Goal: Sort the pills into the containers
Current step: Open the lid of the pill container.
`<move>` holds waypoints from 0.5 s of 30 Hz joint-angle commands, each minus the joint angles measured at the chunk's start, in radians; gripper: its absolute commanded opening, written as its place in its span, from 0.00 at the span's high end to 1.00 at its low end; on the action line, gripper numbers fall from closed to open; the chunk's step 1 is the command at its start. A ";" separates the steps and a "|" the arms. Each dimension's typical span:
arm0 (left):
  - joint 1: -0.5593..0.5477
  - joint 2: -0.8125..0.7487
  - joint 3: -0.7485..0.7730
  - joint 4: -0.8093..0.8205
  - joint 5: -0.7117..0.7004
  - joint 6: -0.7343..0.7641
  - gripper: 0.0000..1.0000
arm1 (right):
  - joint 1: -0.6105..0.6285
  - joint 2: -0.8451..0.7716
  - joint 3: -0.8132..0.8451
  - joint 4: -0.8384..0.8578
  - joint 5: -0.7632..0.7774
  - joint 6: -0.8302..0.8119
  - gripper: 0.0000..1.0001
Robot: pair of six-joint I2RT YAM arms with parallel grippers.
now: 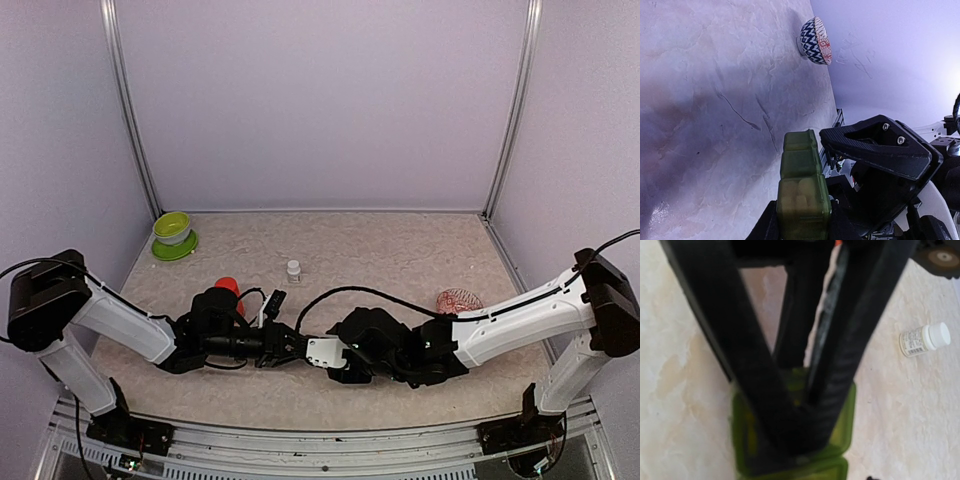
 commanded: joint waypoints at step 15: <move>-0.007 -0.004 -0.012 0.056 0.003 -0.008 0.73 | 0.009 0.043 0.010 0.036 0.014 0.007 0.62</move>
